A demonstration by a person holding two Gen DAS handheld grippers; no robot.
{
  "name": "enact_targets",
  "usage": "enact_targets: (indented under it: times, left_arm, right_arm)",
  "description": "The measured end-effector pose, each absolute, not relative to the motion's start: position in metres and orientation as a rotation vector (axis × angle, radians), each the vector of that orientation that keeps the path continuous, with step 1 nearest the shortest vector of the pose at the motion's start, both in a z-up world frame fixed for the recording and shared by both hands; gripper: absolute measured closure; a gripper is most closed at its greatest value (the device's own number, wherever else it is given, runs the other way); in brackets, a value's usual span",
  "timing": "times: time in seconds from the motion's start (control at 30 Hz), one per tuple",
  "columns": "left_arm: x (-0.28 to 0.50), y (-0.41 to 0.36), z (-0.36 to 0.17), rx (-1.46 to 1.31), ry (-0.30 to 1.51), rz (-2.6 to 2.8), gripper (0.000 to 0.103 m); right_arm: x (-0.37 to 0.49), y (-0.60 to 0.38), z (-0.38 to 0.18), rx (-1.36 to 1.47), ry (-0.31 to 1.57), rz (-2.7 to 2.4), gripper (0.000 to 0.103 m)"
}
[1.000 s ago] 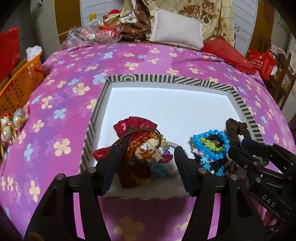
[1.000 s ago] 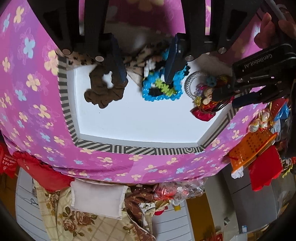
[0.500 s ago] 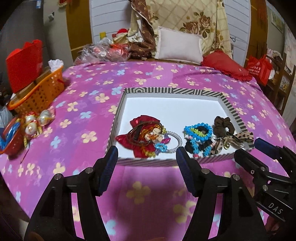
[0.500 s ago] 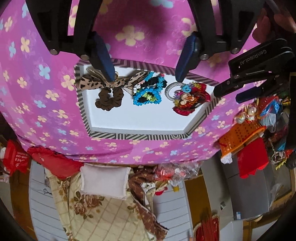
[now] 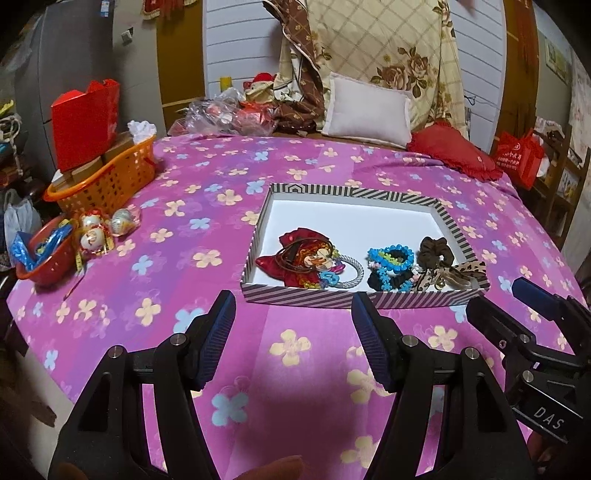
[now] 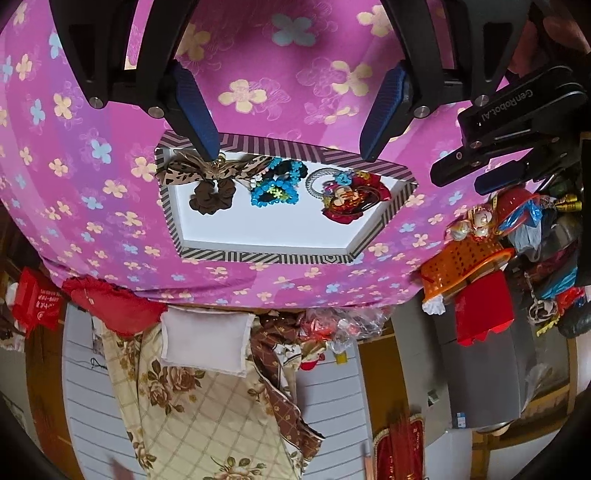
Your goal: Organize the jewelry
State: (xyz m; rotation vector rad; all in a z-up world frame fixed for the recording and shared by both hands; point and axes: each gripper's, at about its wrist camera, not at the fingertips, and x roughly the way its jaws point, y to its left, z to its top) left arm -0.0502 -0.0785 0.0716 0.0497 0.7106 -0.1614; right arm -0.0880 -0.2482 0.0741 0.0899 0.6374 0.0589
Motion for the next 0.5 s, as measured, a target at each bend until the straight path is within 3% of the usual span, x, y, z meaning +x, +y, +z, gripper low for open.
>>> enact_targets:
  times: [0.5]
  left_arm:
    - [-0.066, -0.074, 0.077, 0.058, 0.695, -0.147, 0.038]
  right_arm:
    - [-0.1, -0.241, 0.076, 0.055, 0.645, 0.048, 0.016]
